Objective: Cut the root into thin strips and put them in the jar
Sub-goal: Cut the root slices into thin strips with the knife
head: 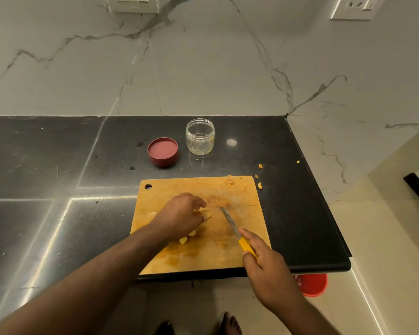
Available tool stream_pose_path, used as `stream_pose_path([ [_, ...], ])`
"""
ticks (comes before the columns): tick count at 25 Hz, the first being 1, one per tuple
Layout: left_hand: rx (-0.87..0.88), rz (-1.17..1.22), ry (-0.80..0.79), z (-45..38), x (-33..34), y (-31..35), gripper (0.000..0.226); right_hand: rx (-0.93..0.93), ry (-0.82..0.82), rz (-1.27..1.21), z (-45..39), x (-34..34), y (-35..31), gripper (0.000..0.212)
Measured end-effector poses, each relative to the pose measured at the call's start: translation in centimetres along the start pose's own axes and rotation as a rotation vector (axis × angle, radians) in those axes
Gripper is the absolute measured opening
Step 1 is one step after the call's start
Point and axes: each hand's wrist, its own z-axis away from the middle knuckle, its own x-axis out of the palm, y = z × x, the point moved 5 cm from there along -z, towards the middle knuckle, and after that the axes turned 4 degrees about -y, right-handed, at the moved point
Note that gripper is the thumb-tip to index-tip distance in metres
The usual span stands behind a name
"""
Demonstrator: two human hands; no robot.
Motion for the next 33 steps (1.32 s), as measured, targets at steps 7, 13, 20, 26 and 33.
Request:
stream_pose_path([
  [7,-0.018,0.029,0.096,-0.5,1.4,0.3,0.032,-0.025,0.012,0.122,-0.3,0.7,-0.9,0.046],
  [13,-0.014,0.028,0.199,-0.2,2.1,-0.1,0.025,-0.115,0.009,0.267,-0.7,1.6,-2.6,0.049],
  [20,-0.038,0.067,0.188,-0.2,2.2,0.3,0.017,-0.125,0.005,0.406,-1.7,2.8,-3.3,0.051],
  [26,-0.062,0.062,0.173,-0.2,2.2,0.4,0.016,-0.117,-0.004,0.451,-0.9,3.0,-3.2,0.053],
  [33,-0.065,0.096,0.164,-0.2,2.1,0.1,0.02,-0.137,0.033,0.386,0.8,1.4,-3.3,0.051],
])
